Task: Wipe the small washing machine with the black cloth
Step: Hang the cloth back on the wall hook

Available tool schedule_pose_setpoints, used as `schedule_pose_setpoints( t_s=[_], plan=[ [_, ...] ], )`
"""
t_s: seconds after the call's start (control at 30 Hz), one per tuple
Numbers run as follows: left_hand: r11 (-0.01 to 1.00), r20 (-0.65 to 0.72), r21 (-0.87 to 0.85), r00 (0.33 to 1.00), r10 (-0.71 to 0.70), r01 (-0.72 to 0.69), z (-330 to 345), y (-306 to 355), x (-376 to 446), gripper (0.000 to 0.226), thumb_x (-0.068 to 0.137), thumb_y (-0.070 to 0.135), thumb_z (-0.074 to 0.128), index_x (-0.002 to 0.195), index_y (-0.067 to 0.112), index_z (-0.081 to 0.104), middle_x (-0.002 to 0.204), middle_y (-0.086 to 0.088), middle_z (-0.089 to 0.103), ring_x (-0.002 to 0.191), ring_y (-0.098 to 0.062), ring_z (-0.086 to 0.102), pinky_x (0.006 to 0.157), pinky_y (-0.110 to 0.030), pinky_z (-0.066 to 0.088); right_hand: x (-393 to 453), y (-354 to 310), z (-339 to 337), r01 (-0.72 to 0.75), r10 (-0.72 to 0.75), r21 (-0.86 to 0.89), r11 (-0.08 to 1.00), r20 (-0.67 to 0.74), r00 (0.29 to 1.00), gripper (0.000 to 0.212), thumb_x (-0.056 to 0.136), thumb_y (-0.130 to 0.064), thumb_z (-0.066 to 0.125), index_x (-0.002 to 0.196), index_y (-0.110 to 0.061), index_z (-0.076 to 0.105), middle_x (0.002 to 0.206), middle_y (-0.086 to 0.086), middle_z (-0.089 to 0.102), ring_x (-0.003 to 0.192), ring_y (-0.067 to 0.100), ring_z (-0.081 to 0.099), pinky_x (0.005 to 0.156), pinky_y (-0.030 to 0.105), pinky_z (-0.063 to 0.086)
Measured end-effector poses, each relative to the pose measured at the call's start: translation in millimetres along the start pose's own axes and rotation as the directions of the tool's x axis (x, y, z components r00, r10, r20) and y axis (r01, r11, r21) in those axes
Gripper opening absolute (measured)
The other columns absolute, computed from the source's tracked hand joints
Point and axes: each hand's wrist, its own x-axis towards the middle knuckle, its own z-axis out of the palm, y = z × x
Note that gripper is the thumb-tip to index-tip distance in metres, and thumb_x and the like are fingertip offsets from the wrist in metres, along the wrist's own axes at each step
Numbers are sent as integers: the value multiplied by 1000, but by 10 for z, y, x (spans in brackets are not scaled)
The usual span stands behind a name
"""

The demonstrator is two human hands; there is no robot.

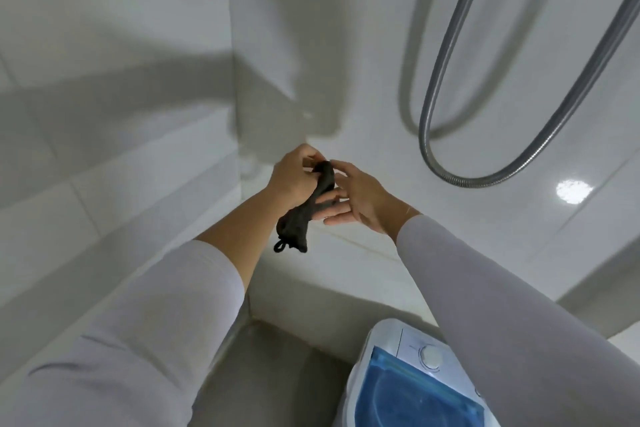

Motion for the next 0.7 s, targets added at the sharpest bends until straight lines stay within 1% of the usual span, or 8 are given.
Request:
schedule_pose_setpoints(
  t_s=[0.1, 0.23, 0.37, 0.43, 0.47, 0.57, 0.63, 0.7],
  plan=[
    [1000, 37, 6, 999, 6, -6, -402, 542, -13, 17, 88, 13, 60, 100, 24, 64, 97, 7, 67, 93, -14, 62, 79, -22, 43, -195, -579, 32, 27, -27, -81, 996, -4, 1000, 37, 101, -22, 26, 132, -19, 47, 102, 15, 69, 86, 34, 72, 72, 35, 60],
    [999, -7, 50, 1000, 1, -1, -1009, 1225, -12, 26, 85, 16, 67, 110, 21, 60, 95, 2, 71, 89, -13, 63, 76, -20, 42, -494, -1354, 55, 82, -92, -141, 987, -66, 994, 25, 98, -20, 41, 116, -9, 55, 83, 13, 69, 72, 28, 70, 72, 35, 59],
    [992, -9, 123, 1000, 2, -1, -1561, 1827, 31, 35, 83, 11, 68, 115, 18, 58, 93, 3, 64, 84, -11, 57, 58, -10, 37, -703, -2074, 53, 123, -169, -290, 949, -140, 976, 14, 91, -20, 55, 100, -9, 60, 68, 5, 60, 58, 20, 61, 63, 31, 55],
    [984, 3, 179, 1000, 16, -16, -1780, 2085, 95, 34, 83, 10, 66, 115, 18, 59, 94, 3, 63, 87, -12, 56, 65, -12, 39, -758, -2395, 41, 143, -226, -383, 913, -181, 957, 9, 88, -23, 59, 83, -15, 60, 68, 1, 55, 60, 17, 54, 60, 28, 50],
    [980, 8, 198, 1000, 19, -20, -1874, 2194, 133, 32, 83, 11, 65, 114, 19, 60, 94, 3, 63, 90, -13, 56, 71, -15, 41, -766, -2533, 30, 150, -256, -430, 890, -199, 946, 13, 87, -24, 59, 78, -15, 61, 70, 0, 54, 65, 18, 53, 64, 29, 47],
    [975, 49, 220, 999, 19, -30, -2072, 2426, 263, 32, 85, 16, 66, 116, 20, 59, 96, 5, 61, 94, -15, 56, 80, -23, 43, -759, -2868, 3, 162, -324, -516, 841, -241, 915, 25, 87, -23, 55, 85, 2, 61, 82, 7, 55, 79, 21, 50, 73, 30, 38],
    [976, 79, 216, 997, 23, -39, -2140, 2513, 366, 34, 86, 19, 66, 119, 21, 57, 98, 4, 60, 95, -17, 56, 80, -24, 42, -739, -3002, -12, 183, -370, -537, 823, -263, 891, 15, 89, -21, 52, 86, -7, 57, 87, 6, 56, 82, 22, 51, 73, 28, 37],
    [982, 76, 182, 997, 29, -43, -2185, 2547, 481, 36, 87, 20, 66, 121, 22, 52, 98, 2, 59, 96, -19, 57, 78, -25, 41, -696, -3067, -34, 236, -432, -530, 815, -283, 856, 5, 88, -16, 52, 93, -17, 53, 79, 3, 55, 77, 20, 53, 69, 28, 40]
  ],
)
